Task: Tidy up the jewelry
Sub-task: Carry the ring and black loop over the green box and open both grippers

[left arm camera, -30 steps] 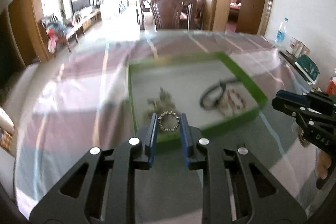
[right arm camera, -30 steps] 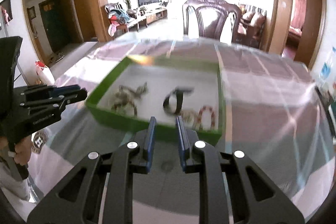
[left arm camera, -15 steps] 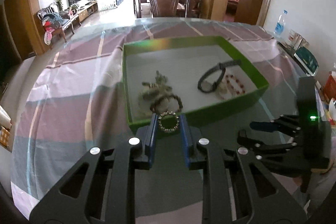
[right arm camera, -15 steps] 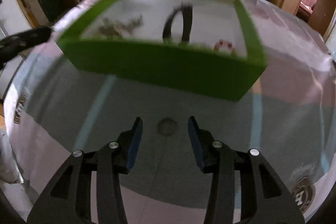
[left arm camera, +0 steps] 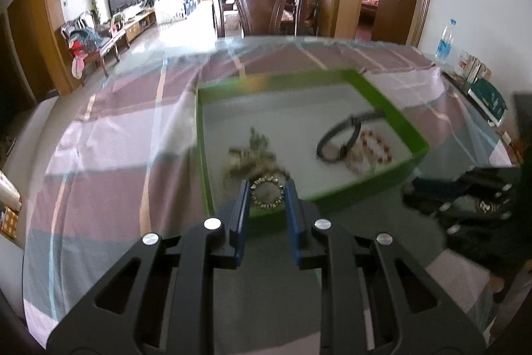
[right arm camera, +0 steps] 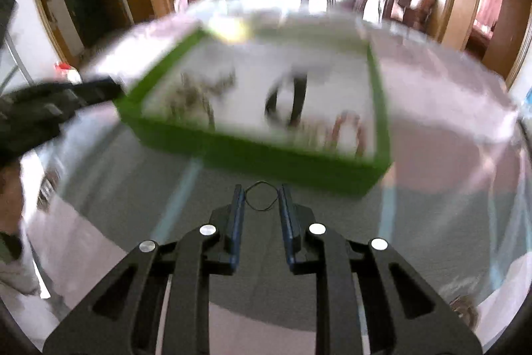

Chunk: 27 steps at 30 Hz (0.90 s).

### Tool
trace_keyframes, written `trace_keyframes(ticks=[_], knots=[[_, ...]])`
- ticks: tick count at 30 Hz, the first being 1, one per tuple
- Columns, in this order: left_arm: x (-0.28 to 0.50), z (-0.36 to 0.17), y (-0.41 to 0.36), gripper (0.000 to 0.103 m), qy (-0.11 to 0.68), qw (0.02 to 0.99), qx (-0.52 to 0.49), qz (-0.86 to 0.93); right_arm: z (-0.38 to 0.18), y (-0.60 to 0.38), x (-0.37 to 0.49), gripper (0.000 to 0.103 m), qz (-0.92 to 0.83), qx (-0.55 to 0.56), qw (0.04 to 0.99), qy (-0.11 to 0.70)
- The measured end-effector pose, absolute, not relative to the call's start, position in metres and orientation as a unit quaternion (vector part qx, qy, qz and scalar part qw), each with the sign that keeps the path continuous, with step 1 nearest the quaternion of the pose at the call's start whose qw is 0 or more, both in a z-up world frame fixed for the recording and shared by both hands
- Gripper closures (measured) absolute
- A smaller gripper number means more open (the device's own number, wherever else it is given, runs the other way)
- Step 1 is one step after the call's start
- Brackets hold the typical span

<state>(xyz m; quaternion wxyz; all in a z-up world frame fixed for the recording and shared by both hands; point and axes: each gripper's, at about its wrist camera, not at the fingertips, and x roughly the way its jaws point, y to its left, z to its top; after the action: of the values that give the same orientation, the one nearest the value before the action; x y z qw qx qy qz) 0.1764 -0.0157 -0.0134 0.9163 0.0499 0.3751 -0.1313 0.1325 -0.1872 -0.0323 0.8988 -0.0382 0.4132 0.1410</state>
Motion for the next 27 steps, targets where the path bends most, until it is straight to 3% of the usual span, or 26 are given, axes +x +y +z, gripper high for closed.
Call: trace_keyframes(ticks=[3,10,12,14,18,20,22,24,27], knots=[[0.202,-0.005,-0.024,0.082,0.367,0.919,0.050,-0.135,-0.010,-0.192,0.158,0.082,0.115,-0.049,0.914,0.386],[0.248,-0.028,-0.044,0.081,0.392,0.908,0.046,-0.137,-0.049,-0.204,0.213,0.081,0.067,-0.040,0.902,0.424],[0.251,-0.033,-0.045,0.067,0.393,0.909,0.039,-0.134,-0.050,-0.205,0.207,0.068,0.049,-0.056,0.909,0.410],[0.248,-0.033,-0.045,0.060,0.390,0.911,0.040,-0.130,-0.046,-0.204,0.199,0.042,0.046,-0.059,0.916,0.395],[0.232,-0.019,-0.036,0.043,0.364,0.924,0.037,-0.111,-0.030,-0.210,0.183,0.033,0.061,-0.021,0.924,0.378],[0.218,-0.010,-0.031,0.035,0.349,0.931,0.037,-0.098,-0.019,-0.214,0.167,0.016,0.068,0.007,0.930,0.362],[0.202,-0.002,-0.026,0.028,0.331,0.939,0.040,-0.088,-0.013,-0.213,0.154,0.009,0.072,0.019,0.933,0.351],[0.187,0.004,-0.022,0.019,0.317,0.944,0.039,-0.083,-0.009,-0.209,0.137,0.006,0.072,0.020,0.937,0.340],[0.163,0.006,-0.018,0.015,0.304,0.948,0.030,-0.085,-0.014,-0.203,0.117,0.004,0.054,0.011,0.945,0.322]])
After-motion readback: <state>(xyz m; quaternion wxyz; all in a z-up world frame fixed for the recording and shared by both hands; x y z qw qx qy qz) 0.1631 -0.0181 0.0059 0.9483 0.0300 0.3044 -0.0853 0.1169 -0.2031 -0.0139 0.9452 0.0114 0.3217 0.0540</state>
